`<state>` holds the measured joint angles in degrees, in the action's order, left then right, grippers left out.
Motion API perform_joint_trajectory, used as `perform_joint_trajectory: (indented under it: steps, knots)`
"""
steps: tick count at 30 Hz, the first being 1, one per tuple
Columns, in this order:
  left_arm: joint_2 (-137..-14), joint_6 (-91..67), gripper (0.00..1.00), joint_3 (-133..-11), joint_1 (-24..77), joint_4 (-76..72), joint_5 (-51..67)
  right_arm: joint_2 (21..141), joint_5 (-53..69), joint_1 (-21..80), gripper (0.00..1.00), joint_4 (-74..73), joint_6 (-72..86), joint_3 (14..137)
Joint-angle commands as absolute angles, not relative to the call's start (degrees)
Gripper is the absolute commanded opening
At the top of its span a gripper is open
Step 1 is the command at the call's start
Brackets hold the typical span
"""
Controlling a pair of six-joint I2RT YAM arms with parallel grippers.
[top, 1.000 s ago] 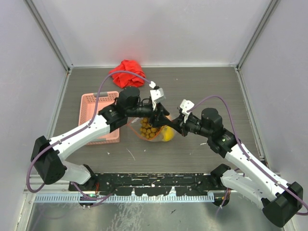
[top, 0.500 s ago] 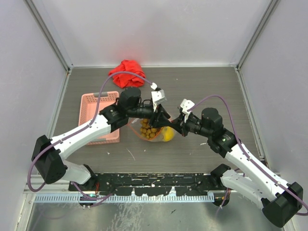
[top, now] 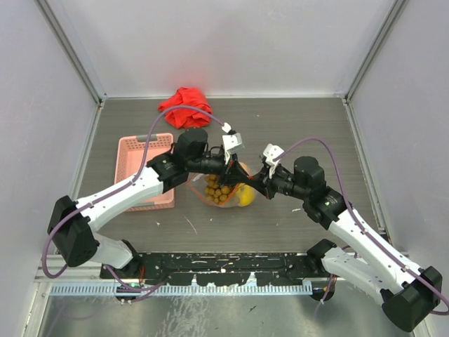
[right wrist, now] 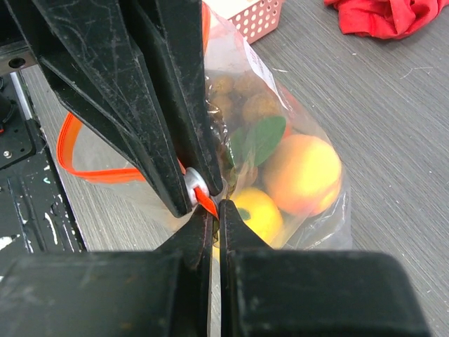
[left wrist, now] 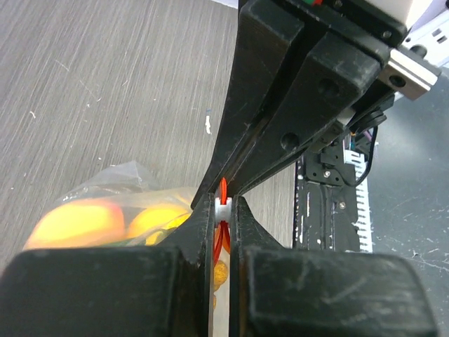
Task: Place the food in the zip-top bag and seal the zipper
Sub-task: Zip the zipper food storage bag at the center of the board.
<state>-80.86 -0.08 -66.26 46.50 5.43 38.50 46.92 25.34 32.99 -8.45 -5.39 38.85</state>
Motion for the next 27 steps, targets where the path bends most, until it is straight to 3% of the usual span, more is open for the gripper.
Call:
perform_joint_trajectory:
  steps: [1,27]
  knots:
    - [-78.17,2.51,0.0,-68.04,46.4,8.75,36.34,45.85,24.65,32.24,0.01,-6.75,-4.61,43.53]
    - [-73.29,7.25,0.0,-67.73,45.89,16.88,26.4,43.91,18.71,27.27,0.01,-11.4,-0.04,45.18]
